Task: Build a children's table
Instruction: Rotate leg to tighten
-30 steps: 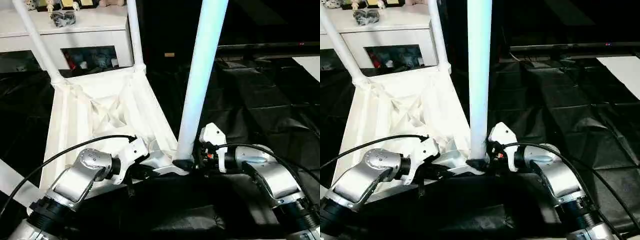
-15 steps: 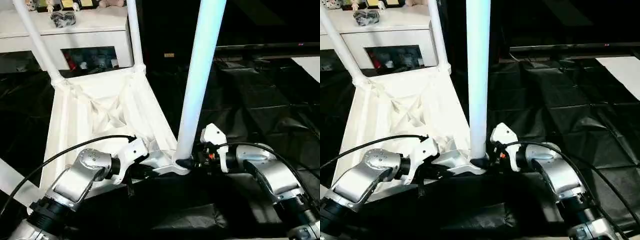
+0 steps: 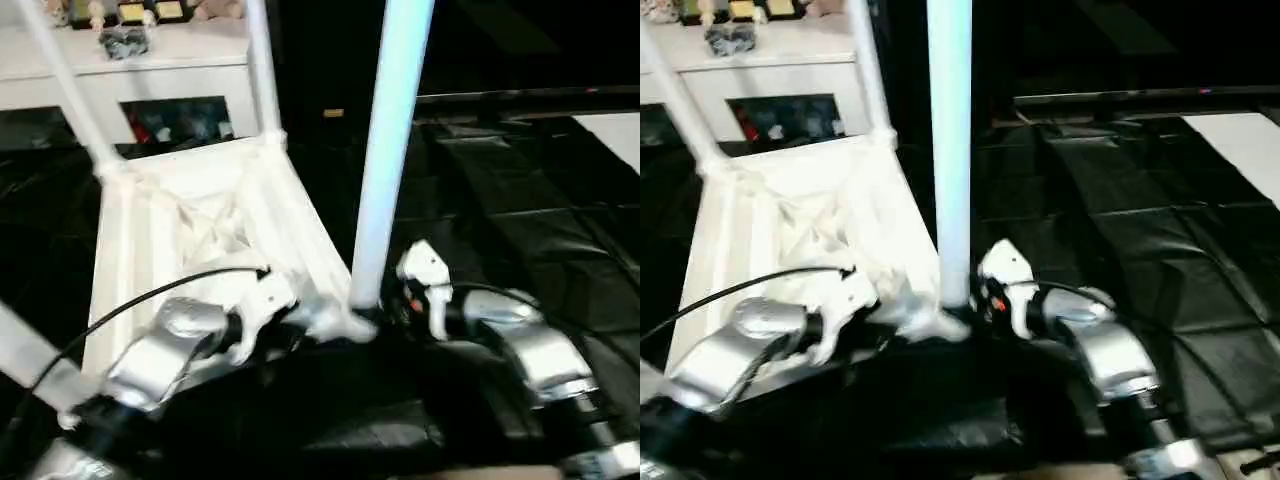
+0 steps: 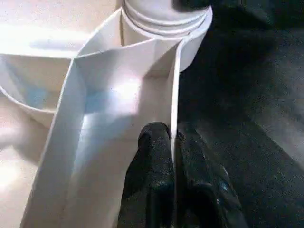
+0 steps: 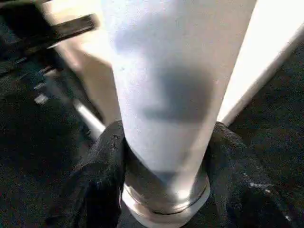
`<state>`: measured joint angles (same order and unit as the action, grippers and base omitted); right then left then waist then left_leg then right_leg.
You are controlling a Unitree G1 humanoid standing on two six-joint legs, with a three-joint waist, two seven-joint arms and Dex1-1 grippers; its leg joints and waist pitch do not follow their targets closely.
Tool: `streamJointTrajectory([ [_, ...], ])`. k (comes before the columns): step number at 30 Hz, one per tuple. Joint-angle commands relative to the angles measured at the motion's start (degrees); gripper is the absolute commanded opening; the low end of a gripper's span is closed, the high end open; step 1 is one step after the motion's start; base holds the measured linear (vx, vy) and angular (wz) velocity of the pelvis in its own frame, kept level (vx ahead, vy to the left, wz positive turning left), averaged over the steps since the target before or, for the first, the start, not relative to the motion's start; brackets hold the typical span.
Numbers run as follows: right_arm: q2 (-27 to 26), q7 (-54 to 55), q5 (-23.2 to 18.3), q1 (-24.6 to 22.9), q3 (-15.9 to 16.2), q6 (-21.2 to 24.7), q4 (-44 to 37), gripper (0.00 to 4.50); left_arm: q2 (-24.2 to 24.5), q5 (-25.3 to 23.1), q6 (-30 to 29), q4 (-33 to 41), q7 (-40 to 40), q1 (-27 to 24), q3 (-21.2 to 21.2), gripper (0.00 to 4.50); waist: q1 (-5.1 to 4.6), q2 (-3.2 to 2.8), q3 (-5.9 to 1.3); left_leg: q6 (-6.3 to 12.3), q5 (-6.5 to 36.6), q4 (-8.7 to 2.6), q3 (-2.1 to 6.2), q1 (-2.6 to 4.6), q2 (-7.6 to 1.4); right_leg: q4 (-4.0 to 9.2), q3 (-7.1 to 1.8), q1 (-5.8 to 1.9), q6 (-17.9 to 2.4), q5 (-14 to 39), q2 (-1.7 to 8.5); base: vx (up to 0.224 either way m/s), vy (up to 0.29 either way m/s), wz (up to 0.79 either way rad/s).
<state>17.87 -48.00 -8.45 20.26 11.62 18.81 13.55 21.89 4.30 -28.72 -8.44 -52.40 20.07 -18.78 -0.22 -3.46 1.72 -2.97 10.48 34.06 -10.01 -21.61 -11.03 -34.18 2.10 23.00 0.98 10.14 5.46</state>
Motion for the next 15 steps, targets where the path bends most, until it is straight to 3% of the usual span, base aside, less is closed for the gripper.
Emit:
streamJointTrajectory([
  [1, -3.78, 5.14, 0.71, -0.77, 1.67, 2.40, 2.73, 2.06, -4.71, 0.71, -0.46, -1.63, 5.54, 1.35, 0.30, 0.00, -0.15, 1.08, -2.30, -0.91, 20.36, -4.46, 0.28, 0.81, -0.75, 5.35, -0.94, -1.44, -8.29, 27.29, 1.47, 0.000, 0.000, 0.00],
  [2, -4.28, 5.78, 0.74, -0.75, 1.60, 2.56, 2.96, 2.06, -5.18, 0.60, -0.56, -1.84, 6.05, 1.50, 0.29, 0.00, -0.21, 1.17, -2.28, -1.05, 21.04, -4.47, 0.39, 0.84, -0.72, 5.53, -0.86, -1.42, -7.74, 28.62, 1.49, 0.000, 0.000, 0.00],
  [3, -7.97, 10.31, 1.00, -0.33, 1.17, 3.41, 4.77, 2.06, -8.59, -0.17, -1.20, -3.36, 9.75, 2.61, 0.19, 0.00, -0.53, 1.08, -2.11, -1.21, 22.28, -4.68, 0.54, 0.73, -0.71, 5.74, -0.73, -1.43, -6.82, 30.41, 1.49, 0.000, 0.000, 0.00],
  [4, -9.34, 12.20, 1.29, 0.08, 1.02, 3.50, 5.62, 2.06, -9.81, -0.41, -1.45, -3.94, 11.06, 3.02, 0.17, 0.00, -1.01, 0.75, -1.92, -1.62, 24.33, -4.69, 0.72, 0.85, -0.54, 6.23, -0.47, -1.17, -5.66, 33.29, 1.46, 0.000, 0.000, 0.00],
  [5, -10.19, 13.40, 1.49, 0.36, 0.93, 3.54, 6.16, 2.06, -10.55, -0.55, -1.61, -4.29, 11.86, 3.28, 0.16, 0.00, -1.22, 0.88, -1.93, -1.88, 25.19, -4.63, 0.84, 1.01, -0.46, 6.40, -0.32, -1.09, -5.05, 34.68, 1.50, 0.000, 0.000, 0.00],
  [6, -13.51, 18.53, 2.47, 2.02, 0.26, 4.63, 8.83, 2.06, -13.08, -1.09, -1.92, -5.40, 13.80, 4.17, -0.27, 0.00, -2.16, 0.82, -1.86, -2.18, 27.37, -4.61, 1.29, 0.90, -0.16, 6.88, 0.23, -1.16, -3.35, 38.41, 1.57, 0.000, 0.000, 0.00],
  [7, -14.64, 19.36, 2.95, 2.87, 0.59, 4.46, 9.91, 2.06, -14.08, -1.20, -1.95, -5.62, 13.90, 4.41, -0.71, 0.00, -2.27, 0.42, -1.89, -2.38, 28.05, -4.76, 1.56, 0.87, -0.19, 6.92, 0.47, -1.35, -3.02, 38.91, 1.70, 0.000, 0.000, 0.00],
  [9, -15.50, 18.61, 4.18, 3.84, 2.05, 2.36, 10.68, 2.06, -14.93, -1.37, -1.58, -5.75, 12.98, 4.72, -1.59, 0.00, -3.35, 0.18, -1.93, -2.25, 30.54, -5.19, 2.10, 0.57, -0.30, 7.18, 1.06, -1.83, -2.76, 37.24, 1.58, 0.000, 0.000, 0.00],
  [10, -15.57, 18.22, 4.55, 3.97, 2.49, 1.63, 10.68, 2.06, -15.02, -1.42, -1.44, -5.74, 12.65, 4.77, -1.81, 0.00, -3.40, 0.05, -1.96, -2.15, 31.50, -5.18, 2.16, 0.80, -0.33, 7.37, 1.14, -1.63, -2.76, 37.13, 1.58, 0.000, 0.000, 0.00],
  [11, -15.64, 17.69, 4.38, 3.96, 2.15, 0.76, 10.34, 2.61, -14.63, -1.50, -1.04, -5.73, 11.78, 4.84, -2.06, 0.00, -3.75, -0.09, -1.80, -1.78, 34.29, -5.07, 2.23, 1.73, -0.34, 8.01, 1.41, -0.98, -3.40, 36.88, 1.55, 0.000, 0.000, 0.00],
  [12, -15.68, 17.28, 3.59, 3.87, 1.09, 1.03, 9.86, 2.75, -14.07, -1.39, -0.69, -5.55, 10.72, 4.72, -1.96, 0.00, -3.88, -0.19, -1.72, -1.69, 35.03, -5.16, 2.31, 1.83, -0.38, 8.13, 1.61, -1.07, -3.57, 36.72, 1.57, 0.000, 0.000, 0.00],
  [14, -14.24, 14.20, 1.95, 3.34, 0.23, 1.98, 8.19, 2.80, -12.33, -0.94, 0.51, -4.61, 7.78, 4.01, -2.19, 0.00, -4.16, -0.10, -1.73, -1.48, 36.02, -5.29, 2.51, 1.87, -0.46, 8.22, 1.96, -1.33, -3.86, 35.88, 1.69, 0.000, 0.000, 0.00],
  [15, -13.21, 12.58, 1.52, 3.12, 0.14, 2.17, 7.44, 2.95, -11.55, -0.70, 0.69, -4.18, 6.66, 3.62, -2.17, 0.00, -4.44, -0.01, -1.74, -1.22, 35.47, -5.53, 2.64, 1.31, -0.52, 7.91, 1.80, -1.76, -4.14, 34.84, 1.90, 0.000, 0.000, 0.00],
])
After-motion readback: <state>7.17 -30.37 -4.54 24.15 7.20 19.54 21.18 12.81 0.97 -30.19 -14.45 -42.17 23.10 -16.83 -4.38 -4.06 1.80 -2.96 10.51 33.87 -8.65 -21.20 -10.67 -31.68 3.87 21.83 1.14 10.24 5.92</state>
